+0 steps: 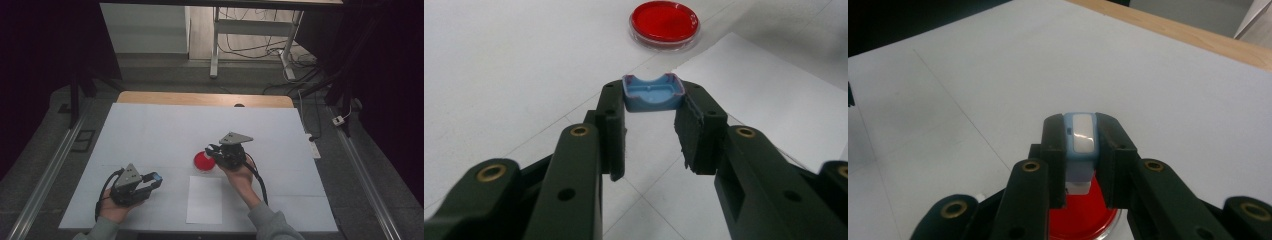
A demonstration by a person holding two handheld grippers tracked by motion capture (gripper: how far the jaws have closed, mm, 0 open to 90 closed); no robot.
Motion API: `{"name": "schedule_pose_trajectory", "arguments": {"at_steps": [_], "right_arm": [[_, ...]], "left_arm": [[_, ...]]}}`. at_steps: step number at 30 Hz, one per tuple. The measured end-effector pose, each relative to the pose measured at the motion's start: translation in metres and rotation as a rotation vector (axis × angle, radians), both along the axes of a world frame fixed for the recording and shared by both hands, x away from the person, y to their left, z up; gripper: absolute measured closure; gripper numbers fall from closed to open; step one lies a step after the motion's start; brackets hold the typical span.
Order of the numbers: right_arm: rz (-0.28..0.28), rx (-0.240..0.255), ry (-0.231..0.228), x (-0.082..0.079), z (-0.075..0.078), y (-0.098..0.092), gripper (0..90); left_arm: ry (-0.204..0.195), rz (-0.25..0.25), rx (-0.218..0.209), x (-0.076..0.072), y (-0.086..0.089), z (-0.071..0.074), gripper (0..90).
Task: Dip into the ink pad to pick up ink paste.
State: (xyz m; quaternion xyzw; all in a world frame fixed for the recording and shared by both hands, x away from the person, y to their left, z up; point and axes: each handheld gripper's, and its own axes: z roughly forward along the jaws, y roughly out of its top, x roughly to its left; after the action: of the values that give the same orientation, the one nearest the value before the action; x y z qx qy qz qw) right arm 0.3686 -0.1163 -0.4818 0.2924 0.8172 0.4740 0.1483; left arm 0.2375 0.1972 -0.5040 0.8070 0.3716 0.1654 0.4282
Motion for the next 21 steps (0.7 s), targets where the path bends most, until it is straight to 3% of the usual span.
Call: {"name": "schedule_pose_trajectory", "arguments": {"at_steps": [6,21], "right_arm": [[-0.004,-0.035,0.017,0.004,-0.004,0.000,75.7],[-0.003,-0.067,0.043,0.012,-0.014,0.004,75.6]], "left_arm": [[0.000,-0.001,0.003,0.000,0.000,0.000,65.6],[0.003,-0.003,0.004,0.000,-0.001,-0.001,65.7]]}}
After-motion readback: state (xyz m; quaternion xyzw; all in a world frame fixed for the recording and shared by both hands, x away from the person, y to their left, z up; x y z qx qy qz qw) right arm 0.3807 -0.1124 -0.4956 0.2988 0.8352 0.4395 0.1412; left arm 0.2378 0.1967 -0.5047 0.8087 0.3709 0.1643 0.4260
